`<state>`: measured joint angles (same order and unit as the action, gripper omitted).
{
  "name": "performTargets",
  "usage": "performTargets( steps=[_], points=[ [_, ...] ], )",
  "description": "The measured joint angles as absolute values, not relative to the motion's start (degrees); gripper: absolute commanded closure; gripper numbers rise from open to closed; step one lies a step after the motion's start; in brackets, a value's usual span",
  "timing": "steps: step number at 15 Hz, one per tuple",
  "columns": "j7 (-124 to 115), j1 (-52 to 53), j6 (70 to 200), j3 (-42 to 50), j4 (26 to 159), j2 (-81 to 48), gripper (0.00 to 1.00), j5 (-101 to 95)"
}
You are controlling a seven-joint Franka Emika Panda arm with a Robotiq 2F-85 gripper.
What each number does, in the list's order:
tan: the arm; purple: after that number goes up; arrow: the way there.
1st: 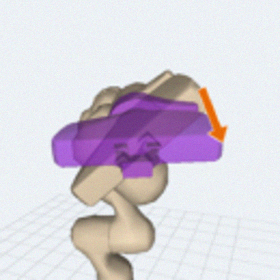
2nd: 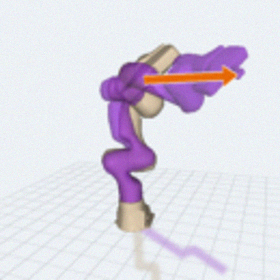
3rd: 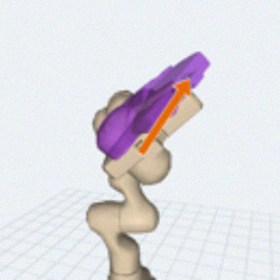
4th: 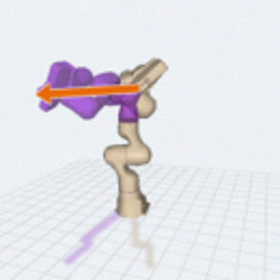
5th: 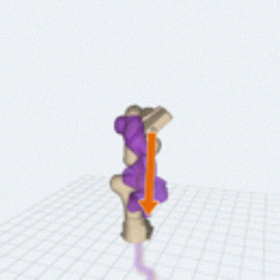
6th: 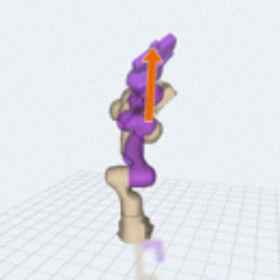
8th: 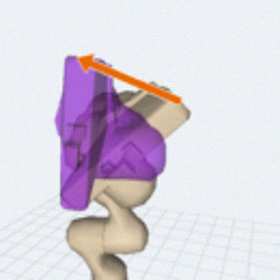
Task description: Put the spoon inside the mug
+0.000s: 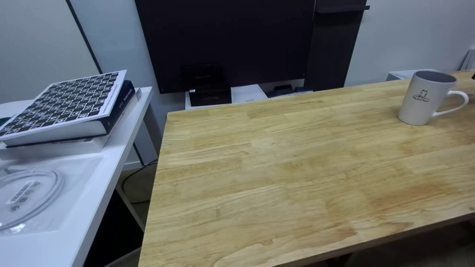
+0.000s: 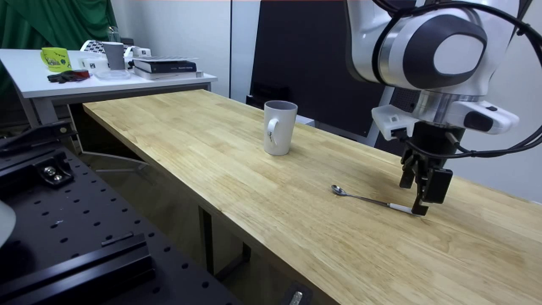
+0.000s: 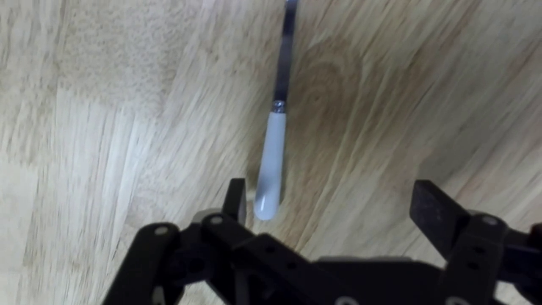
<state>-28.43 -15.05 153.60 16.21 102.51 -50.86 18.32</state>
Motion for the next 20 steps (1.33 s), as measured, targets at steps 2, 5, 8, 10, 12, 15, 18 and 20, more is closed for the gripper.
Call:
performTargets(
  steps=[2,5,8,10,12,15,18,20],
  points=[
    [-28.8,-15.0,153.6,16.2,102.5,-50.9,0.0,18.7],
    [-29.6,-15.0,153.3,16.3,102.5,-50.9,0.0,19.0],
    [-30.4,-15.0,153.2,16.3,102.5,-51.0,0.0,19.0],
    [-30.5,-15.0,153.2,16.4,102.5,-51.1,0.0,19.0],
    [-30.7,-15.0,153.2,16.4,102.6,-51.3,0.0,19.1],
    [-30.7,-15.0,153.2,16.5,102.6,-51.6,0.25,19.1],
    [-30.8,-14.8,153.7,16.6,102.5,-51.6,0.46,19.1],
    [-31.2,-14.2,153.9,17.1,102.5,-51.6,0.6,19.1]
  ],
)
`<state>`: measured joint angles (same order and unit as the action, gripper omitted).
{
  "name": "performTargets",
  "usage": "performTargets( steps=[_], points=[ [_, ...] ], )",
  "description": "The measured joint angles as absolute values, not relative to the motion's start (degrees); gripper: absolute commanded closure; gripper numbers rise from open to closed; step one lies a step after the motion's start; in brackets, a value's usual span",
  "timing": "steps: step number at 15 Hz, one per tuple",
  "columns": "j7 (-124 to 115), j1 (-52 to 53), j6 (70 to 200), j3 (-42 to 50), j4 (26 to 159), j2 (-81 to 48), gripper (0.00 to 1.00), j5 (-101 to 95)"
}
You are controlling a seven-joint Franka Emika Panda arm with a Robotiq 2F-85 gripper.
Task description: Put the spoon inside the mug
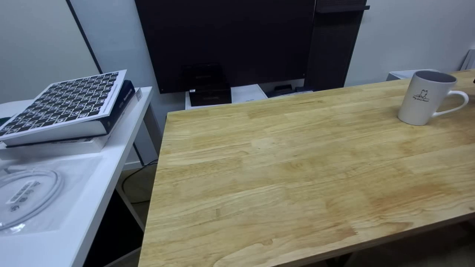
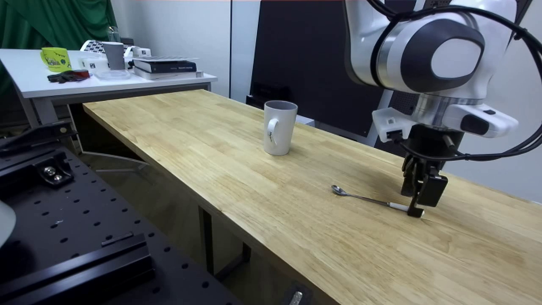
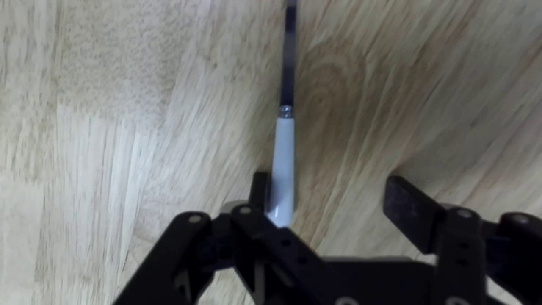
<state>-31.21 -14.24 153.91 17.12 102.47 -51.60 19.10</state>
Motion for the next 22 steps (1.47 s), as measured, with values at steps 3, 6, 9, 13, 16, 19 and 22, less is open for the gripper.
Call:
performTargets(
  steps=[3,6,9,13,16,19,22],
  points=[
    [-32.1,-13.1,153.9,18.3,102.5,-51.6,0.81,19.1],
    [-33.1,-12.2,153.9,19.4,102.5,-51.6,0.99,19.0],
    [-34.3,-11.5,153.7,20.2,102.5,-51.6,0.98,19.0],
    [-35.6,-11.0,153.6,20.6,102.4,-51.7,0.96,18.9],
    [-35.8,-9.9,153.8,21.0,102.1,-51.5,0.96,18.0],
    [-36.0,-7.4,153.9,21.9,102.1,-49.4,0.96,16.6],
    [-37.0,-3.8,154.4,23.5,102.4,-46.5,0.96,14.0]
  ],
)
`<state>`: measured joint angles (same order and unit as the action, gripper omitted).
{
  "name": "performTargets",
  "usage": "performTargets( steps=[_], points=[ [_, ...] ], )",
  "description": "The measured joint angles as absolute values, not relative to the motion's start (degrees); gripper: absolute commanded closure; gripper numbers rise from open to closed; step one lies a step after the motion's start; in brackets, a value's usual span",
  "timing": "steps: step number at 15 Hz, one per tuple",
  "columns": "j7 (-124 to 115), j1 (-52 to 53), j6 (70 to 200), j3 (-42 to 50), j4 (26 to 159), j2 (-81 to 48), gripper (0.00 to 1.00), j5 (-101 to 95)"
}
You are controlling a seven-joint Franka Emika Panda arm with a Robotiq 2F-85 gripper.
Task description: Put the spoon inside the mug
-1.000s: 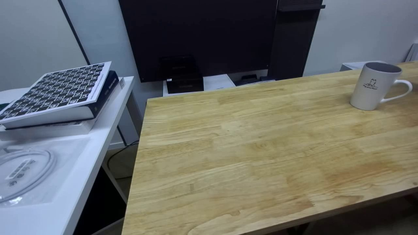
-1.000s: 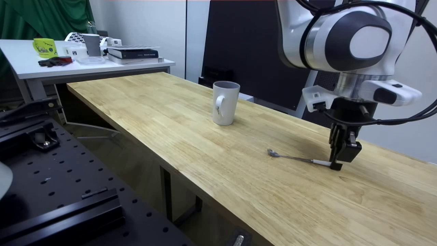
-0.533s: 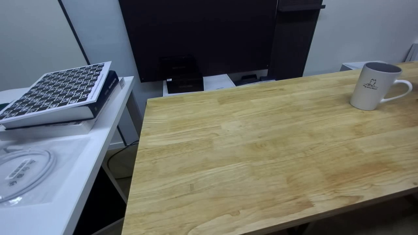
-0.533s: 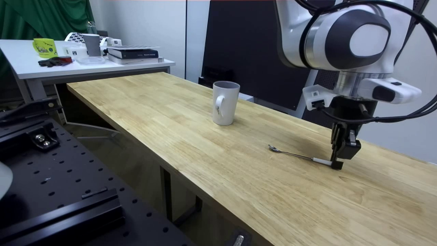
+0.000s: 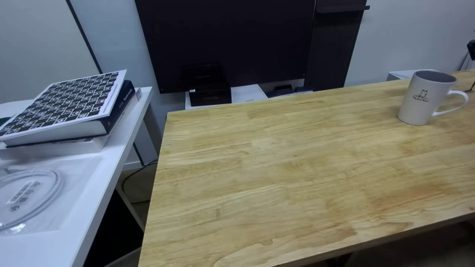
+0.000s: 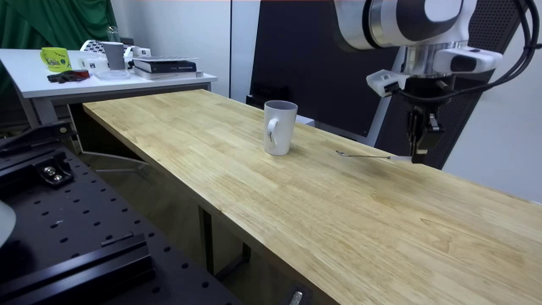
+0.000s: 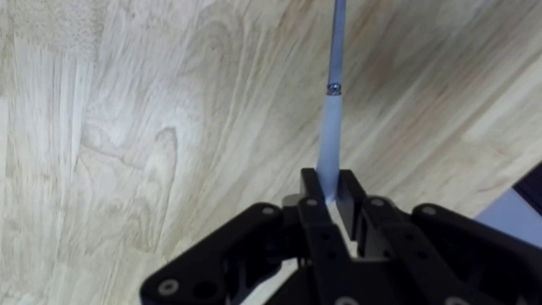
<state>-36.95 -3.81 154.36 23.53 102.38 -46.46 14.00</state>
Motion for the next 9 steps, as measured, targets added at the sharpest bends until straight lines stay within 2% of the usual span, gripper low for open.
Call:
performTargets(
  steps=[9],
  points=[
    [-44.9,12.8,163.7,34.1,108.4,-40.6,0.96,0.6]
  ],
)
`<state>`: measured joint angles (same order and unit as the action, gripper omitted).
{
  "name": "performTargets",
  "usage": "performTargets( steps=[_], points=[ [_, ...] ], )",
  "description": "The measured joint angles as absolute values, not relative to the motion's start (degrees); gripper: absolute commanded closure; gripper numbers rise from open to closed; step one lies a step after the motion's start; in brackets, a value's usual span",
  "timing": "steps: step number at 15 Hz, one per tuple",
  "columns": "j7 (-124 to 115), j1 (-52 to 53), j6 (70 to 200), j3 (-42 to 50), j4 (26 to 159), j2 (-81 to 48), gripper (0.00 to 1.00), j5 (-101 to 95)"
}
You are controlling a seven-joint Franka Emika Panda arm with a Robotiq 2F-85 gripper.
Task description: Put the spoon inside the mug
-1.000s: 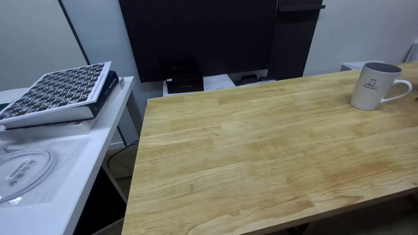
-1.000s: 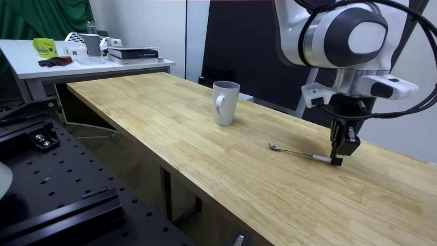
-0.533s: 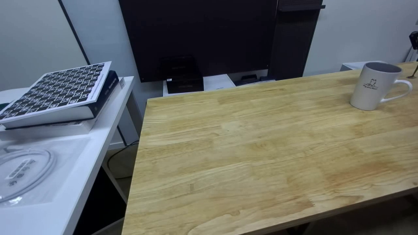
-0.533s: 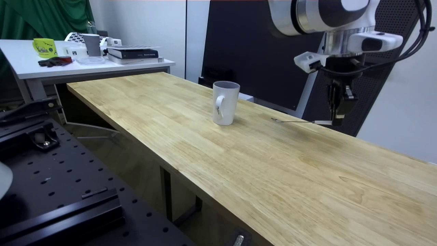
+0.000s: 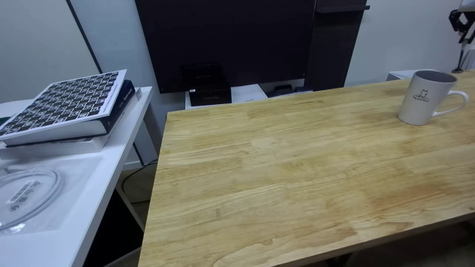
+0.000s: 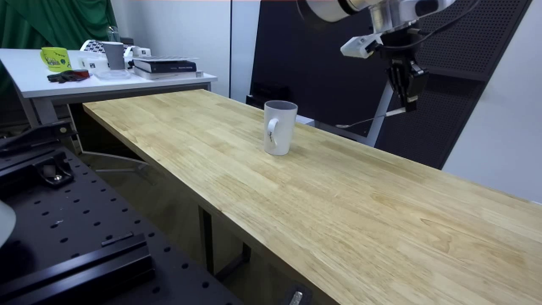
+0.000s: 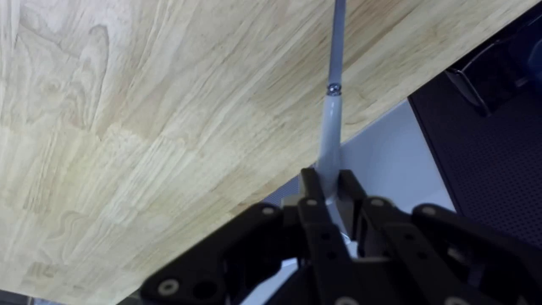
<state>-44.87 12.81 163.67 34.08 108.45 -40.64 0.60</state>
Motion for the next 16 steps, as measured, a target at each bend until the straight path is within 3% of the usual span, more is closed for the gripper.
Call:
performTargets(
  steps=[9,16],
  points=[
    [-51.4,39.5,171.2,56.2,114.7,-43.2,0.96,-4.3],
    [-51.1,53.5,177.4,64.8,119.7,-48.1,0.96,2.3]
  ],
)
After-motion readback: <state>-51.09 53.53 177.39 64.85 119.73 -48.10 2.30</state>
